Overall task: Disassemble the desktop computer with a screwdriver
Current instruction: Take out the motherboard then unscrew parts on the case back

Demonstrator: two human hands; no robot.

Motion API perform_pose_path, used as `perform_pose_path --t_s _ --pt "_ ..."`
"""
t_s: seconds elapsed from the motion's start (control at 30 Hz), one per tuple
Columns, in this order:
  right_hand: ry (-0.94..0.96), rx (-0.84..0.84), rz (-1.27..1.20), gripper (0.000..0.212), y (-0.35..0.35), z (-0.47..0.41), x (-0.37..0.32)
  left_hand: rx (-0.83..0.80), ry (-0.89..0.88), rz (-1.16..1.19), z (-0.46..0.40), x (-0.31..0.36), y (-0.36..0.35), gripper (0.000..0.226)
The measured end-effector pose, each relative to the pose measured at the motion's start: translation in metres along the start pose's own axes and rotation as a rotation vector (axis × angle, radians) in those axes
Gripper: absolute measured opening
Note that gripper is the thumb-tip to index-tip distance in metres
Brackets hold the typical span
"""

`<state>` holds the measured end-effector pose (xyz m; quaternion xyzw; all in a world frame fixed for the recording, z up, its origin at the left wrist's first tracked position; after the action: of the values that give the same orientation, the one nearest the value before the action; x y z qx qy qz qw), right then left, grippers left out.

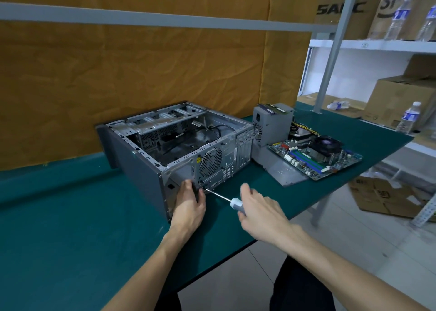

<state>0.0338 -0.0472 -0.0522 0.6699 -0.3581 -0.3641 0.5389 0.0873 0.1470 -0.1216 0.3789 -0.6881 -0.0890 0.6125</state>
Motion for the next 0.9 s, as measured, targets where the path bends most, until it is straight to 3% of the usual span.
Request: perform_pose_path --t_s 0.1,0.23,0.3,0.47,0.6,0.7,0.77,0.9 --pt "-0.004 -0.001 -0.025 0.035 -0.004 0.000 -0.003 -0.003 0.000 0.005 0.000 -0.002 -0.001 0.011" --pt "-0.105 -0.048 -0.140 0.020 -0.007 0.002 0.002 0.003 -0.004 -0.003 0.000 -0.001 -0.002 0.012" --pt "-0.073 -0.023 -0.084 0.016 -0.008 0.003 0.003 -0.006 -0.003 -0.001 0.000 0.000 -0.002 0.012" --pt "-0.032 0.084 -0.037 0.028 -0.006 0.001 -0.001 0.001 -0.015 -0.014 0.000 0.000 -0.001 0.014" --pt "-0.089 0.057 -0.059 0.031 -0.010 0.000 0.003 0.017 -0.023 -0.015 0.000 -0.001 -0.002 0.013" --pt "-0.029 0.055 0.029 0.024 -0.011 0.001 0.003 0.012 -0.017 -0.016 -0.001 -0.002 -0.003 0.013" --pt "-0.006 0.050 0.051 0.030 -0.010 0.001 0.001 0.010 -0.012 -0.012 -0.001 -0.003 -0.003 0.012" --pt "-0.043 0.063 -0.050 0.032 -0.014 0.000 0.000 0.021 -0.018 -0.023 -0.001 -0.003 -0.004 0.014"
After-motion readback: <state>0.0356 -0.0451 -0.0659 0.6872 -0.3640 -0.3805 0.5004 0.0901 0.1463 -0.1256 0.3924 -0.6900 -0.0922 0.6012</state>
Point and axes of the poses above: each hand's wrist, its own z-axis away from the middle knuckle, its own y-axis out of the back of the hand, x = y × z, the point moved 1 cm from there along -z, towards the middle knuckle, and after that the axes turned 12 degrees about y, right-handed, at the moved point
